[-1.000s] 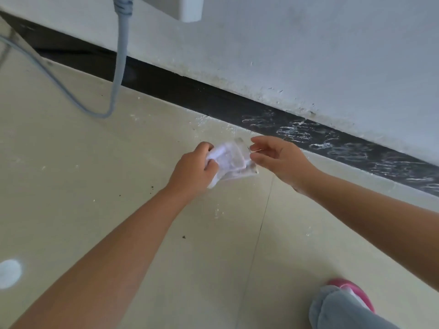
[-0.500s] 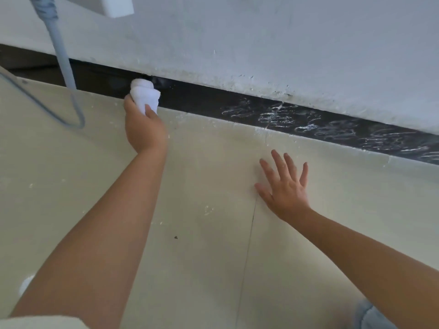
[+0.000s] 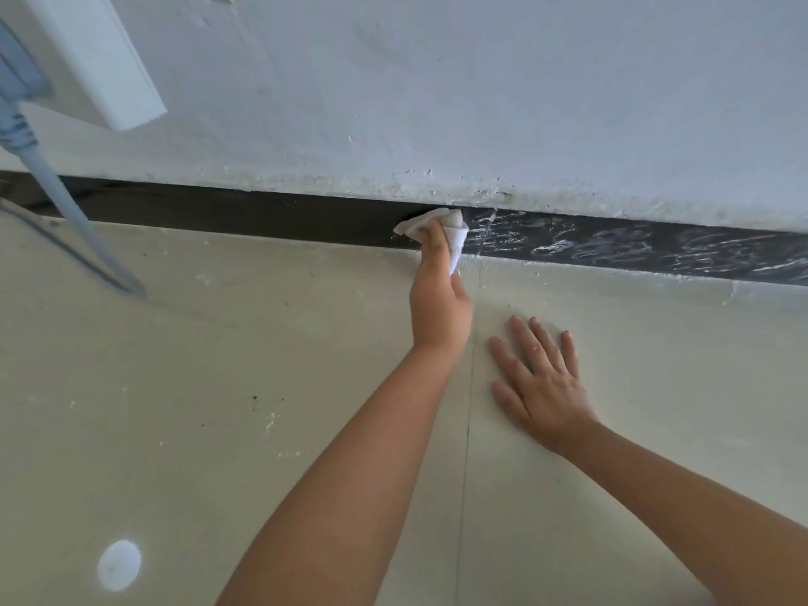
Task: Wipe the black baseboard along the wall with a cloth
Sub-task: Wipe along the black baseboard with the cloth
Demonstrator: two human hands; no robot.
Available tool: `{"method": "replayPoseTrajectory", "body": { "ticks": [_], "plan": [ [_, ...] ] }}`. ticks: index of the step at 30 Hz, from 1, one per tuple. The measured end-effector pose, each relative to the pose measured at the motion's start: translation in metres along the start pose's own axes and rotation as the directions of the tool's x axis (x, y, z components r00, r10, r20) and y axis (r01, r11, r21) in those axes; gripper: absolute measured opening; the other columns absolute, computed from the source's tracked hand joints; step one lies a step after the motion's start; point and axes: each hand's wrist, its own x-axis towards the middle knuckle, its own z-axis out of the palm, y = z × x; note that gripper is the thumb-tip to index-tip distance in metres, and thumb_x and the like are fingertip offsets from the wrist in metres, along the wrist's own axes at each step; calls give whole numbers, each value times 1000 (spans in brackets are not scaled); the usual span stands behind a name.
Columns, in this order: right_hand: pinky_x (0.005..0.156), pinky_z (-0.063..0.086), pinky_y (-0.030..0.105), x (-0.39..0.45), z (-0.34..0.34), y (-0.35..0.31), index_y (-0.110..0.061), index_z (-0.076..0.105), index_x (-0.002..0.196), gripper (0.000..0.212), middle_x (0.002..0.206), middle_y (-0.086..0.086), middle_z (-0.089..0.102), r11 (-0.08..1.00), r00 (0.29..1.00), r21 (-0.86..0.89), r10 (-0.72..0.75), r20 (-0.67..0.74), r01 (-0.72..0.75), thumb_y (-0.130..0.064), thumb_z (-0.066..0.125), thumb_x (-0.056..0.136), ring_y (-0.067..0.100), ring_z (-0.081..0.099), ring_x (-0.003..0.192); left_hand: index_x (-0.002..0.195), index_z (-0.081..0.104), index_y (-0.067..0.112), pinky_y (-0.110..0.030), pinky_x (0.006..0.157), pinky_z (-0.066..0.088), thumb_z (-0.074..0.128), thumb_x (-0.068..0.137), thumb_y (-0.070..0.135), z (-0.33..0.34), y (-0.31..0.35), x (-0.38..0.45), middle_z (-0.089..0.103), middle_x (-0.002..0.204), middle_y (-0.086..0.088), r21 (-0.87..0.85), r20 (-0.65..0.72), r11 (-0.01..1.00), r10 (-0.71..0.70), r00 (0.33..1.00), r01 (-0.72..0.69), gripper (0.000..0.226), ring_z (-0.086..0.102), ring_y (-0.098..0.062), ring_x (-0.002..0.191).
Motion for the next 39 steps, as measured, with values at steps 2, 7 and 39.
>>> {"method": "replayPoseTrajectory", "body": {
  "ticks": [2, 7, 39],
  "plan": [
    [89, 25, 59, -1, 0, 2, -7, 64, 114, 72, 122, 26, 57, 1000, 999, 10, -16, -42, 17, -45, 5, 97, 48, 54, 108, 141, 21, 10, -20, 86, 31, 35, 88, -7, 6, 3, -3, 36, 143, -17, 25, 54, 999, 37, 998, -39, 58, 46, -32, 121],
    [90, 22, 61, -6, 0, 6, 1, 62, 114, 72, 124, 31, 52, 996, 993, 91, -6, -119, 17, -44, 8, 97, 54, 48, 111, 138, 32, 11, -18, 82, 33, 35, 84, -9, -1, 2, -4, 47, 136, -12, 12, 9, 1000, 23, 1000, -23, 57, 50, -30, 115],
    [89, 32, 64, -4, 0, 4, -8, 62, 117, 73, 125, 20, 57, 998, 998, -65, 12, 61, -8, -46, 3, 96, 42, 54, 112, 144, 9, 15, -13, 86, 27, 56, 79, 0, -18, -30, 21, 39, 141, -2, 45, -159, 994, -93, 983, 101, 81, 45, -24, 121]
  ]
}}
